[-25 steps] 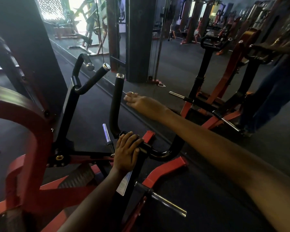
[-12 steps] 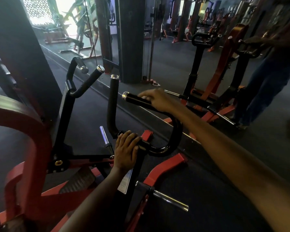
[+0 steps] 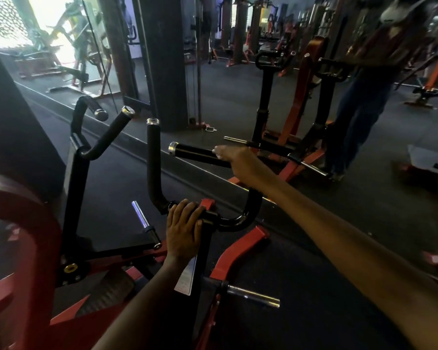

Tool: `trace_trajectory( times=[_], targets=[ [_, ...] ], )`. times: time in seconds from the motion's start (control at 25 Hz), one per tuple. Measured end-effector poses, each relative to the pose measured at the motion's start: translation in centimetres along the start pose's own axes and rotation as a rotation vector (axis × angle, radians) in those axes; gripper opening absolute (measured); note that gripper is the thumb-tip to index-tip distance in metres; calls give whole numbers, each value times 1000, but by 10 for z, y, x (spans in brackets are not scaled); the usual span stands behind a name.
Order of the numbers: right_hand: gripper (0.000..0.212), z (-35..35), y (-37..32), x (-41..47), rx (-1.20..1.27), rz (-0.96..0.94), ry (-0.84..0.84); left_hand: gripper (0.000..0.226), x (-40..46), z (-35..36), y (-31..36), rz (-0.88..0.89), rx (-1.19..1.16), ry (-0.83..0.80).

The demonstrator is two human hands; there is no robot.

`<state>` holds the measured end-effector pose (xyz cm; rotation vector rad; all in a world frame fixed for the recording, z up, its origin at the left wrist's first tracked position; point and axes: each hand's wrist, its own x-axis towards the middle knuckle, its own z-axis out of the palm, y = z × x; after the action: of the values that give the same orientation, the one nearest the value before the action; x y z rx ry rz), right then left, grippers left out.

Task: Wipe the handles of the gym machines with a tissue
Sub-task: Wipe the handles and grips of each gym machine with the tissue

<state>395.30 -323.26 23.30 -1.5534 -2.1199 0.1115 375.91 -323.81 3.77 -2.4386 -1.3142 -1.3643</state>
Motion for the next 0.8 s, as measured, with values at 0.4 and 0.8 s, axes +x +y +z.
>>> trace_trajectory(
  times=[0.4, 0.8],
  targets=[
    [55, -12, 13, -30, -576, -362, 1, 47, -2, 1, -2, 47, -29, 29],
    [46, -18, 14, -80, -623, -428, -20, 50, 1, -2, 0, 56, -27, 16]
  ],
)
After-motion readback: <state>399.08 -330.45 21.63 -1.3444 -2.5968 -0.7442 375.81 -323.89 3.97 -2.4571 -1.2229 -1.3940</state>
